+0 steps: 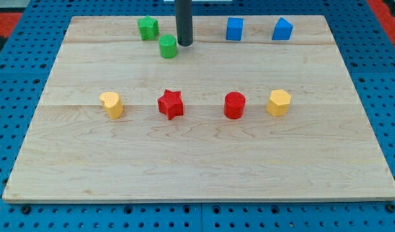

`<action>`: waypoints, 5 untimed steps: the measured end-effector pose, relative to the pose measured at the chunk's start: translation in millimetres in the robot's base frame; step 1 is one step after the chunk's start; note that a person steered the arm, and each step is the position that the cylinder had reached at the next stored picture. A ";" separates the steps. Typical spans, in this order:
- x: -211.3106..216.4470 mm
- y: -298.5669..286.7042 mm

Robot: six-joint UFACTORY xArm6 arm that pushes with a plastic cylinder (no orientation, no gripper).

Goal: Push the blue cube parallel to the right side of the green circle

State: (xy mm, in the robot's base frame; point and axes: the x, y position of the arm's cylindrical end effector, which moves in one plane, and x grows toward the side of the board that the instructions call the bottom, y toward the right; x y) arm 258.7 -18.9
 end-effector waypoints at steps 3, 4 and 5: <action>-57.2 87.5; -64.5 125.8; -60.9 156.7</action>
State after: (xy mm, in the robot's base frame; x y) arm 197.8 137.9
